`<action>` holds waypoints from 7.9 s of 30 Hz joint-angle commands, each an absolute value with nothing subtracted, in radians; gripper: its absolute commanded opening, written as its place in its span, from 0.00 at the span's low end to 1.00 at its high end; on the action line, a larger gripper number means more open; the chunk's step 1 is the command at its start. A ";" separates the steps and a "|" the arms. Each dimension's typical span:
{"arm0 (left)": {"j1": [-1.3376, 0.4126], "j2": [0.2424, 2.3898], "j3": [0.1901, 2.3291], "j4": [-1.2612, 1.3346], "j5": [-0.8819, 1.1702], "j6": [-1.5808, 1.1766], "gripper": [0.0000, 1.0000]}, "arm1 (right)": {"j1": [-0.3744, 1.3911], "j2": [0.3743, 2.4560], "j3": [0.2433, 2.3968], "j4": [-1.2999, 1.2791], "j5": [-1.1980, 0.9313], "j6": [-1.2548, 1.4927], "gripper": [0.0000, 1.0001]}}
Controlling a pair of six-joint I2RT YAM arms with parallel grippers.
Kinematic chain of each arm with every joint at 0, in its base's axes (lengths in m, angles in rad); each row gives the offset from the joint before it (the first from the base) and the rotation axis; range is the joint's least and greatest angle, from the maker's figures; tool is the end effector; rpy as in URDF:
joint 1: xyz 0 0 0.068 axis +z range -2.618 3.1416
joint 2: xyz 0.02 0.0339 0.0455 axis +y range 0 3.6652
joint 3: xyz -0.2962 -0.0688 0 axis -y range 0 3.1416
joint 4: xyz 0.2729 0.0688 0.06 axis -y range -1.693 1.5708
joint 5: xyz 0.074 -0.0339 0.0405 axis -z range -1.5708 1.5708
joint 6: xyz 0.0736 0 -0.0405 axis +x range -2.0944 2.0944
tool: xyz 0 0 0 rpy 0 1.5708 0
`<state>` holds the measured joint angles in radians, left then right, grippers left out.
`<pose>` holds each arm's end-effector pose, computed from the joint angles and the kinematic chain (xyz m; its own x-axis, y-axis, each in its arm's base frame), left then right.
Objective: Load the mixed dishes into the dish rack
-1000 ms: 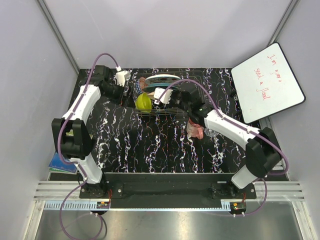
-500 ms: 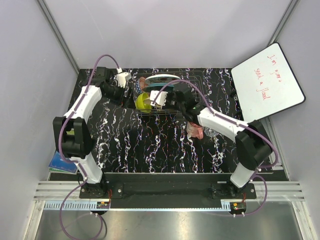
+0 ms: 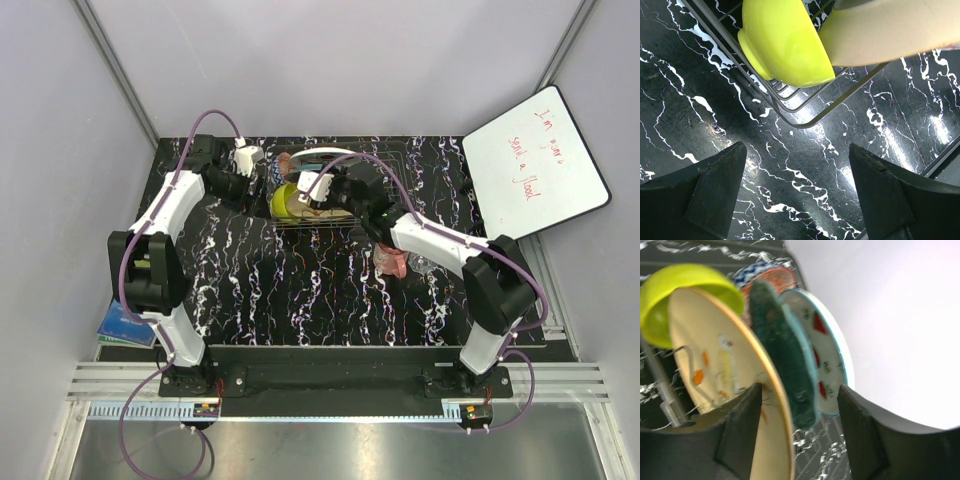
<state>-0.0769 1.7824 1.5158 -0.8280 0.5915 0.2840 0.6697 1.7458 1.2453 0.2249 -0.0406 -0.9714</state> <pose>0.4188 -0.0734 0.2690 -0.7613 0.2919 -0.5789 0.5541 0.7565 -0.3473 0.3759 0.3014 0.2867 0.4170 -0.7221 -0.5520 -0.5433 0.2888 -0.7883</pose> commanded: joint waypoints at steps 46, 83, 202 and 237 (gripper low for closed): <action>-0.081 1.882 1.615 -0.782 0.583 0.261 0.85 | 0.649 1.287 1.074 -0.406 0.224 -0.045 0.78; -0.061 1.792 1.575 -0.707 0.744 0.127 0.79 | 0.650 1.382 1.072 -0.356 0.241 -0.029 0.81; -0.324 1.657 1.896 -0.572 0.945 -0.350 0.99 | 0.408 1.520 1.123 1.493 -0.288 1.390 0.00; -0.413 1.695 1.936 -0.184 0.873 -0.773 0.49 | 0.546 1.761 1.321 1.545 -0.227 1.451 0.00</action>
<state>-0.3901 1.7195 1.9198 -0.3492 0.7883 -0.7399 0.4866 1.7592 1.2758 1.2903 -0.1635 1.3891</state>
